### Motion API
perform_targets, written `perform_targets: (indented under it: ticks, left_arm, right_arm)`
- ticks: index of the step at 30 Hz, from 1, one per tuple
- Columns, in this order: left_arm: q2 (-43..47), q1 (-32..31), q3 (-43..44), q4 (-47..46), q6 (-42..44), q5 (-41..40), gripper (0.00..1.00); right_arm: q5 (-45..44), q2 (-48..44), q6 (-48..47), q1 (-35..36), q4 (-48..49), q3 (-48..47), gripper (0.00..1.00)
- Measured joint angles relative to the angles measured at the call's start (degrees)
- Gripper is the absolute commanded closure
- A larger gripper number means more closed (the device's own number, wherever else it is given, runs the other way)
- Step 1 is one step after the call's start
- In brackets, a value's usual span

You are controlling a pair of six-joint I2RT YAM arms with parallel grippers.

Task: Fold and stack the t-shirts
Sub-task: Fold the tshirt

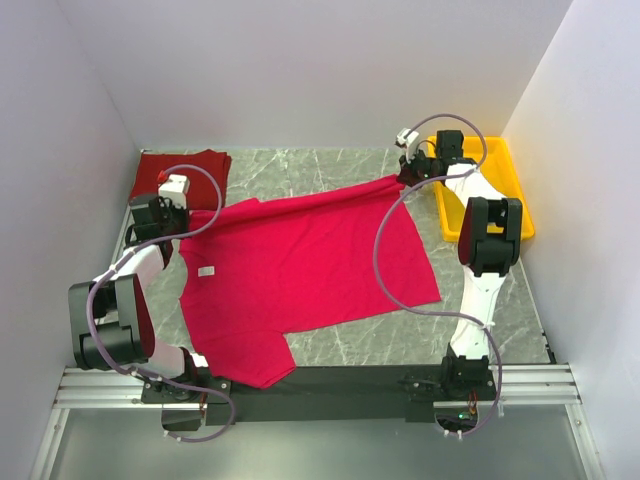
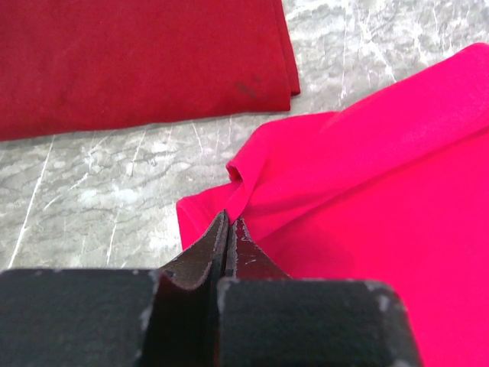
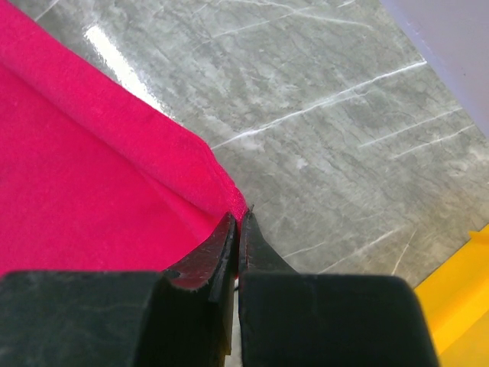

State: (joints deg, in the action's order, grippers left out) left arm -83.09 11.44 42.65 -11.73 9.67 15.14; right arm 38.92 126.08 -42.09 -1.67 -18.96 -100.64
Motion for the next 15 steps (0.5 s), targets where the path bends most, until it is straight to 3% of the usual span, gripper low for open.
perform_targets:
  ticks: [15]
  left_arm:
    - [1.05, 0.00, -0.33, 1.29, 1.60, -0.02, 0.99]
  right_arm:
    - [-0.37, -1.36, -4.48, 0.00, -0.44, 2.84, 0.96]
